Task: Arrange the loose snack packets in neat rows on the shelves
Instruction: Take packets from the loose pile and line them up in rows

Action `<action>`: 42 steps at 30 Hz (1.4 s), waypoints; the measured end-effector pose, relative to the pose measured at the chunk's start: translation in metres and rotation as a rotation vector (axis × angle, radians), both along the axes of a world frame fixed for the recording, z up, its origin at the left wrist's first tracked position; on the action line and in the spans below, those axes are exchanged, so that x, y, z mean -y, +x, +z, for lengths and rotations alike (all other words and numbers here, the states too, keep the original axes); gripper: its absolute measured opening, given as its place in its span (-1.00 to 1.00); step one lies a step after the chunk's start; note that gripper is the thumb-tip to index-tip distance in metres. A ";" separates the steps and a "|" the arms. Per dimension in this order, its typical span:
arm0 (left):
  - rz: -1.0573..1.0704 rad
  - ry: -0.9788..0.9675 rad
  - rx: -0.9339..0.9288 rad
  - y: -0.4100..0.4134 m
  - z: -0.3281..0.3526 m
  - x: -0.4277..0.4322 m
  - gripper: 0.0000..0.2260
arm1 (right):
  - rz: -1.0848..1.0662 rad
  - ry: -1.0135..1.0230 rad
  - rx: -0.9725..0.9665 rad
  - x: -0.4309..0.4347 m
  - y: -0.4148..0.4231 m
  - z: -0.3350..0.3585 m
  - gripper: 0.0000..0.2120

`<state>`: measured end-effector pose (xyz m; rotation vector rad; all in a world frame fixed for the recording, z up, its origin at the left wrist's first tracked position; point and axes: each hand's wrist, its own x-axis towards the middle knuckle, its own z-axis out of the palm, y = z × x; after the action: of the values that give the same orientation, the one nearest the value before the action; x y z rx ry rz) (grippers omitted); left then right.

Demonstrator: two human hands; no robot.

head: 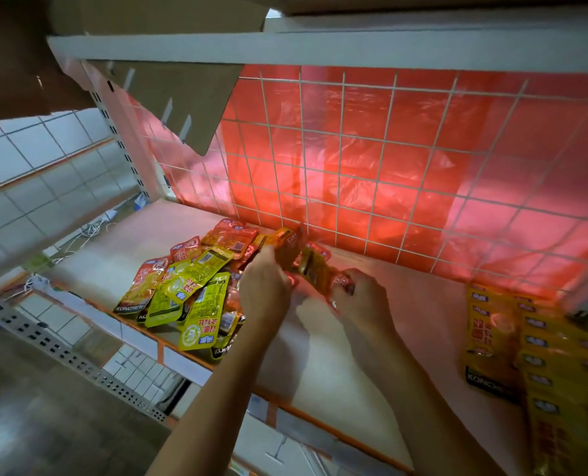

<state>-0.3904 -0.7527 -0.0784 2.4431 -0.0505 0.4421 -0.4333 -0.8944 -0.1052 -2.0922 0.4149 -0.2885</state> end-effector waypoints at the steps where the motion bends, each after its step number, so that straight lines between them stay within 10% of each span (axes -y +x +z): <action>1: -0.003 -0.116 -0.016 -0.001 -0.001 0.005 -0.88 | -0.048 0.103 0.009 0.007 -0.005 -0.001 -0.90; 12: -0.347 -0.911 -0.488 -0.041 -0.004 0.086 -0.84 | -0.299 0.622 0.077 0.075 -0.066 0.003 -0.77; 22: -0.599 -1.026 -0.717 -0.103 0.011 0.173 -0.72 | -0.558 0.588 0.332 0.150 -0.162 0.024 -0.97; 28: -0.735 -0.944 -0.750 -0.156 0.014 0.235 -0.80 | -0.717 0.653 0.488 0.206 -0.228 0.036 -0.67; 42: -0.791 -0.849 -0.831 -0.296 0.015 0.395 -0.73 | -0.497 1.036 0.470 0.338 -0.347 0.066 -0.66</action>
<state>-0.6868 -1.1474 -0.0632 1.4286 -0.3682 -0.7582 -0.7800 -1.2322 -0.0390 -0.8550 0.6192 -0.6672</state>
